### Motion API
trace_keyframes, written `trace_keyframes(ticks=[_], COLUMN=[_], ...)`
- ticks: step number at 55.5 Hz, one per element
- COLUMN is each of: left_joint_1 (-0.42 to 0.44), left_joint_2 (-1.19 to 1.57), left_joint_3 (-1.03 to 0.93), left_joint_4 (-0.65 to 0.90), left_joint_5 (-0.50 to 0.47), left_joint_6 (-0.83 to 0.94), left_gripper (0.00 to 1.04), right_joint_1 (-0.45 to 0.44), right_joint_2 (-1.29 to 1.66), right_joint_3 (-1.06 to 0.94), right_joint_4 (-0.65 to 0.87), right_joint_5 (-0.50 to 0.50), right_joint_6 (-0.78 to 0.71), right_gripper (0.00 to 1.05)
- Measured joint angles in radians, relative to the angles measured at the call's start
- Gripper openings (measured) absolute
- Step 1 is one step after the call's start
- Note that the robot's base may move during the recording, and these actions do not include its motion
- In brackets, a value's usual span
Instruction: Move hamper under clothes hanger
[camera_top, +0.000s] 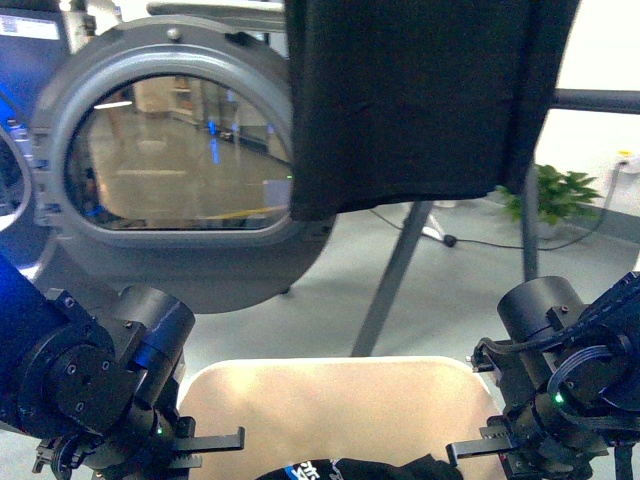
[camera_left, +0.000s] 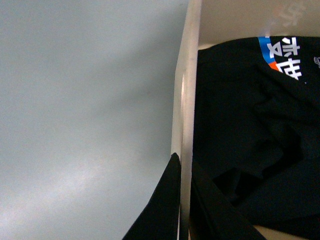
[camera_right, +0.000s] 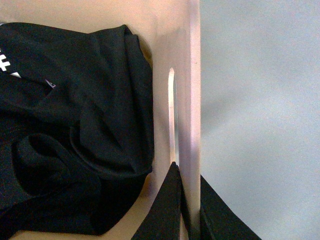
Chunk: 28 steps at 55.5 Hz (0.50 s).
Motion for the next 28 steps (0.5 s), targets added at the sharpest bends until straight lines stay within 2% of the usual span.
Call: trace_keyframes(ticks=[28], left_joint_1=[0.000], left_joint_2=[-0.003], left_joint_3=[0.000], left_joint_4=[0.000], left_joint_5=[0.006], left_joint_6=[0.000], left_gripper=[0.04], right_joint_1=[-0.002], right_joint_2=[-0.001], right_joint_3=[0.000], right_joint_4=[0.000], right_joint_5=[0.006], right_joint_6=[0.000], right_gripper=[0.03])
